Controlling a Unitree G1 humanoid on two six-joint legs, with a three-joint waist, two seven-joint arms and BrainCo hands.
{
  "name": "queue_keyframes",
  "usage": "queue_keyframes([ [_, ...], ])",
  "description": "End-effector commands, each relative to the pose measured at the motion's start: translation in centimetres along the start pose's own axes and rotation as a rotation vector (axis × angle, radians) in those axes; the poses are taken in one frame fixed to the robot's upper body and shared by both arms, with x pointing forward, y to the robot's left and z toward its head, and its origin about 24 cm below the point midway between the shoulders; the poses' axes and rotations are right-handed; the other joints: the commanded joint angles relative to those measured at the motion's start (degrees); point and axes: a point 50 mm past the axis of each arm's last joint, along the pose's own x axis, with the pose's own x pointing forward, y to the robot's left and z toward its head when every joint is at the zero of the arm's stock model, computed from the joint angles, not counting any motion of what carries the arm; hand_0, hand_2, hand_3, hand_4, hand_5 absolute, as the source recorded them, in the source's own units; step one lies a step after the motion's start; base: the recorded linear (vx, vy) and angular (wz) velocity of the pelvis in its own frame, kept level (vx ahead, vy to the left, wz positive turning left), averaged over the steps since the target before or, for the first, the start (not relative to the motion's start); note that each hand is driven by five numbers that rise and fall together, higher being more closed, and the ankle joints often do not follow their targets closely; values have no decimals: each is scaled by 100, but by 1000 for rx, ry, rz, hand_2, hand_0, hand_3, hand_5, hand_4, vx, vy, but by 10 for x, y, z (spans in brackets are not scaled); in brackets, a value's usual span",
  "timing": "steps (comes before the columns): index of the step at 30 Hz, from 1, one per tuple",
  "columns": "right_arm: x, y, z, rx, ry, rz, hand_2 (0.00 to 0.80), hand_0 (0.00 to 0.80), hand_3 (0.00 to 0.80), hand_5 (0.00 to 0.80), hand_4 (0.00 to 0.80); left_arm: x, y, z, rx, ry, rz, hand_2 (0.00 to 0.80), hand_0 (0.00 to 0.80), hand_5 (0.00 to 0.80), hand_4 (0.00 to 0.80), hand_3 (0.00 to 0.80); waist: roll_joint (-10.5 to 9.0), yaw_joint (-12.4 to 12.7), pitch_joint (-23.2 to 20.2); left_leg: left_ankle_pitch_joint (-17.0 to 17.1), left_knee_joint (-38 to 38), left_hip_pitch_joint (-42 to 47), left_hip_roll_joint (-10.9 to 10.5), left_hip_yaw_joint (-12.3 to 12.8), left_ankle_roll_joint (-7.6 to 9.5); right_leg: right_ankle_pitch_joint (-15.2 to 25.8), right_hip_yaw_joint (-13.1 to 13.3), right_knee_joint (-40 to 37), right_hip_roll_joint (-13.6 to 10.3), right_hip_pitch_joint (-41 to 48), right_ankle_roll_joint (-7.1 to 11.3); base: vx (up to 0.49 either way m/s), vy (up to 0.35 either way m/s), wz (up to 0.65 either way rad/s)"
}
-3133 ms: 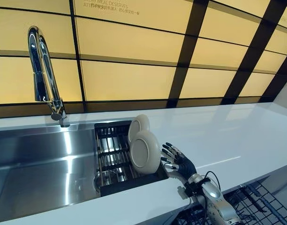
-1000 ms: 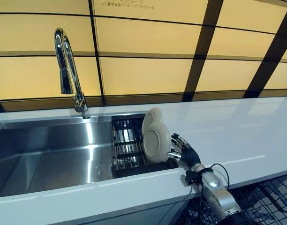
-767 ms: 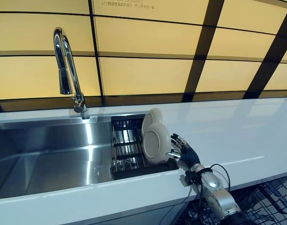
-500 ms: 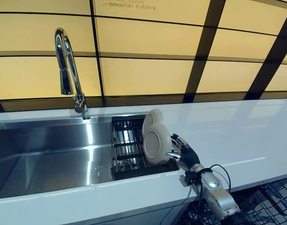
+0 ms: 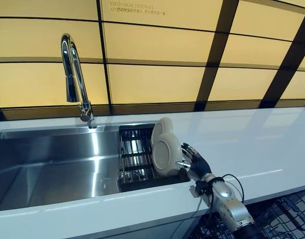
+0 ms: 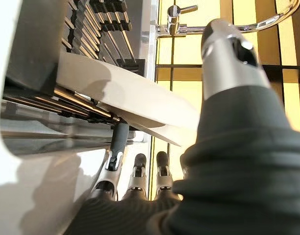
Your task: Take plates into dishwasher
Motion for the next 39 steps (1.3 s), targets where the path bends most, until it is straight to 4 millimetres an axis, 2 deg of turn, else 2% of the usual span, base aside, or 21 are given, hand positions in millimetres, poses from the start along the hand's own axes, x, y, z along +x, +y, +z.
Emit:
queue_keyframes([
  [1,-39,28,-95,10,463,109,0,0,0,0,0,2,1,41,-36,-123,9,0,0,0,0,0,151,335,341,140,114,-203,-14,-161,10,417,76,488,-289,-375,435,0,0,0],
  [2,-39,29,-95,5,467,118,0,0,0,0,0,2,1,40,-36,-120,11,0,0,0,0,0,146,344,346,143,125,-209,-15,-167,8,420,72,495,-291,-374,437,0,0,0],
  [3,-40,29,-95,5,467,118,60,60,60,60,60,2,2,40,-36,-120,11,0,0,0,0,0,144,346,348,143,127,-209,-14,-166,8,425,69,498,-293,-373,440,0,0,0],
  [5,-40,29,-96,-1,470,115,279,279,279,279,279,2,3,39,-37,-117,16,0,0,0,0,0,123,377,373,147,157,-221,-14,-173,9,455,50,518,-305,-366,457,0,0,0],
  [6,-40,29,-96,-2,470,114,317,317,317,317,317,2,4,38,-37,-117,16,0,0,0,0,0,121,380,375,147,161,-221,-14,-173,8,456,46,519,-307,-364,458,0,0,0],
  [7,-40,29,-97,3,478,111,433,433,433,433,433,2,3,38,-37,-116,17,0,0,0,0,0,118,393,381,149,167,-220,-12,-179,11,463,40,516,-309,-350,464,39,-4,2],
  [9,-40,30,-98,5,482,104,543,543,543,543,543,2,3,37,-38,-114,19,0,0,0,0,0,108,410,390,152,181,-213,-15,-191,13,473,23,520,-311,-329,466,49,-4,2],
  [10,-41,31,-99,14,489,103,640,640,640,640,640,1,3,37,-34,-112,19,0,0,0,0,0,104,427,391,157,189,-206,-14,-200,16,479,14,519,-314,-307,469,51,-3,3],
  [12,-41,31,-100,17,488,101,775,775,775,775,775,1,4,37,-30,-109,21,0,0,0,0,0,91,436,395,158,209,-200,-15,-203,15,493,2,523,-322,-283,475,57,-1,3],
  [13,-41,31,-100,22,491,101,800,800,800,800,800,1,4,36,-32,-107,22,0,0,0,0,0,88,439,397,160,215,-196,-15,-206,15,494,-1,525,-323,-273,476,45,2,1],
  [28,-45,33,-104,67,496,89,800,800,800,800,800,1,4,32,-17,-83,27,0,0,0,0,0,68,476,376,175,278,-123,-19,-227,10,488,-35,502,-324,-71,467,32,-1,2],
  [33,-39,33,-93,63,400,89,800,800,800,800,800,1,4,32,-13,-79,21,0,0,0,0,0,79,466,365,181,258,-67,-24,-225,5,501,-57,494,-325,-19,471,8,1,0],
  [34,-35,30,-81,42,305,75,800,800,800,800,800,1,4,31,-8,-77,19,0,0,0,0,0,86,459,352,184,236,-45,-28,-228,7,509,-54,486,-323,-7,480,0,0,0],
  [39,-22,16,-34,-35,73,60,800,800,800,800,800,0,3,29,-1,-74,15,0,0,0,0,0,117,429,330,185,175,-11,-35,-244,9,524,-49,456,-319,-1,499,1,0,3],
])
